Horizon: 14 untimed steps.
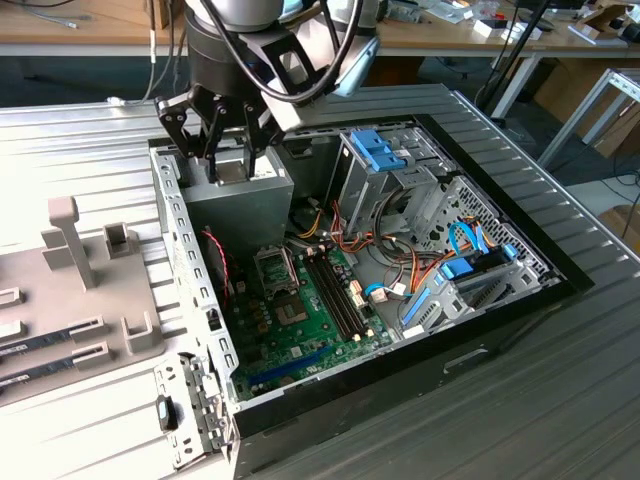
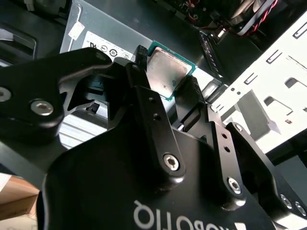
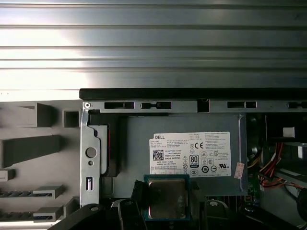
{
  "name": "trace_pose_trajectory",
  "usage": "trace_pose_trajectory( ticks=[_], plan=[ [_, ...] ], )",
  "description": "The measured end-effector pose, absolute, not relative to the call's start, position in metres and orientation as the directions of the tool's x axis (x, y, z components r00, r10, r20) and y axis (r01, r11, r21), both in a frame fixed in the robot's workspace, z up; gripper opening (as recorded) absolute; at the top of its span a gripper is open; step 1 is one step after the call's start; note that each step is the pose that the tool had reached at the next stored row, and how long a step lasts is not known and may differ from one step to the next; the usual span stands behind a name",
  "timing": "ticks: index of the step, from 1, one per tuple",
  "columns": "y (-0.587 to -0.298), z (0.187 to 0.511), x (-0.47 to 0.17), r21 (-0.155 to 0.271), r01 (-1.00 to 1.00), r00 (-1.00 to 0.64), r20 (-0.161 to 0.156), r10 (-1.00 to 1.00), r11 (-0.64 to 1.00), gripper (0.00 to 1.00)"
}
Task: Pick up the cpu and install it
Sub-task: 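Pick up the cpu and move it towards the insertion slot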
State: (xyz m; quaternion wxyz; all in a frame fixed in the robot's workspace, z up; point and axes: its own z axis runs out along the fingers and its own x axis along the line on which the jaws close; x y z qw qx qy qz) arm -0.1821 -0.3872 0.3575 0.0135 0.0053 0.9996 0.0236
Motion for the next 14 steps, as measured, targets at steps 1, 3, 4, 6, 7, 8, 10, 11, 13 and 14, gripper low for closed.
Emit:
trace_pose_trajectory(
  ticks=[1, 3, 4, 6, 7, 8, 10, 11, 13, 14],
  plan=[
    [-0.3872, 0.3575, -0.1815, 0.047, 0.01, -1.0, -0.027, 0.011, 0.999, 0.47],
    [-0.3872, 0.3575, -0.1803, 0.047, 0.01, -1.0, -0.027, 0.011, 0.999, 0.47],
    [-0.3872, 0.3574, -0.1796, 0.047, 0.01, -1.0, -0.027, 0.011, 0.999, 0.47],
    [-0.3872, 0.3573, -0.1779, 0.047, 0.01, -1.0, -0.027, 0.011, 0.999, 0.47],
    [-0.3872, 0.3573, -0.1772, 0.047, 0.01, -1.0, -0.027, 0.011, 0.999, 0.47],
    [-0.3872, 0.3572, -0.1765, 0.047, 0.01, -1.0, -0.027, 0.011, 0.999, 0.47],
    [-0.3872, 0.3572, -0.1749, 0.047, 0.01, -1.0, -0.027, 0.011, 0.999, 0.47],
    [-0.3872, 0.3571, -0.1741, 0.047, 0.01, -1.0, -0.027, 0.011, 0.999, 0.47],
    [-0.3872, 0.357, -0.1725, 0.047, 0.01, -1.0, -0.027, 0.011, 0.999, 0.47],
    [-0.3872, 0.357, -0.1718, 0.047, 0.01, -1.0, -0.027, 0.011, 0.999, 0.47]
  ],
)
